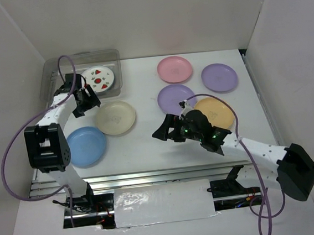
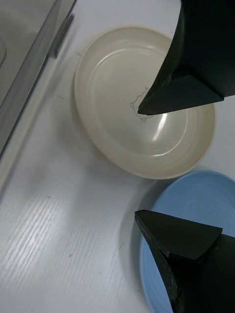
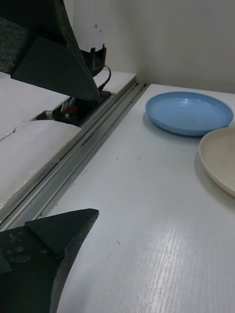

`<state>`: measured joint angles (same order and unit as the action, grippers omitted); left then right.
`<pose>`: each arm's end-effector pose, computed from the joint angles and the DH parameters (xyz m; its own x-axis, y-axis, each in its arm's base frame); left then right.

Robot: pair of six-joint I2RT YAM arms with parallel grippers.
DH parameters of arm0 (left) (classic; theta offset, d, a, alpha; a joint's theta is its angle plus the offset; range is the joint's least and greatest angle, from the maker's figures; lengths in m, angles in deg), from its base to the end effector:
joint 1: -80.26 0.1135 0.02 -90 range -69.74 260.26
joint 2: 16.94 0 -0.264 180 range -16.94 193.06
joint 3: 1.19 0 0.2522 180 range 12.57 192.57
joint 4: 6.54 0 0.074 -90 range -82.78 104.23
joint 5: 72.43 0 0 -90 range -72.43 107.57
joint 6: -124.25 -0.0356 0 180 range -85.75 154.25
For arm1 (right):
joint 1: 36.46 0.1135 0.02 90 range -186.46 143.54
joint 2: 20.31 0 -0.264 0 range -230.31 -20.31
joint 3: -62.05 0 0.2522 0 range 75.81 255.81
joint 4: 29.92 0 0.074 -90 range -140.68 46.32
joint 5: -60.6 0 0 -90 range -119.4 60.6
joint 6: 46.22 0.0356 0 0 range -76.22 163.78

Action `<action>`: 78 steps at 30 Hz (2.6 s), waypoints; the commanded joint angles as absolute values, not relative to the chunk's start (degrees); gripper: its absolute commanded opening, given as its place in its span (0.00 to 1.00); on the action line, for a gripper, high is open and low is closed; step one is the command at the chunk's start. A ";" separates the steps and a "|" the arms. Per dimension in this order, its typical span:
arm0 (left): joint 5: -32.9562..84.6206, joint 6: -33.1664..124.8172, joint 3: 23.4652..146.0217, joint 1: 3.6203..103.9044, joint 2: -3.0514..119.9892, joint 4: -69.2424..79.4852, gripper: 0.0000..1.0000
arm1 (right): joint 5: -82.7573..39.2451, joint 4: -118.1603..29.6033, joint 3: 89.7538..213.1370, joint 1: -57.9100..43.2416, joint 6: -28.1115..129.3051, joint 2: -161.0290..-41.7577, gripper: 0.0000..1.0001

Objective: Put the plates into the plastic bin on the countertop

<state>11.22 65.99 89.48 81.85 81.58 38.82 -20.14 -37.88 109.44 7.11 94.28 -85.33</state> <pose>0.3742 0.0143 0.2525 -0.6315 -0.5406 -0.5559 -0.5009 0.8316 -0.2397 0.1752 0.1746 0.2293 -0.8051 0.2852 -0.5201 -0.2581 0.6209 0.7401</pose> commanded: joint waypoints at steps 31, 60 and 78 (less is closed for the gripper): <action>4.12 66.15 89.57 69.28 90.39 40.27 0.00 | -25.52 -54.05 109.56 4.76 91.77 -58.03 1.00; 22.75 74.32 132.09 87.20 100.03 39.32 0.00 | -25.09 -63.19 115.89 1.95 89.75 -53.01 1.00; 18.01 75.47 140.44 91.42 119.02 41.59 0.10 | -24.65 -62.40 115.10 2.30 88.79 -55.11 1.00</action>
<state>18.87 73.73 136.54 90.85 116.49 41.60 -24.47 -63.89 113.13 2.24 90.24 -54.51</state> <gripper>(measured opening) 0.069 0.998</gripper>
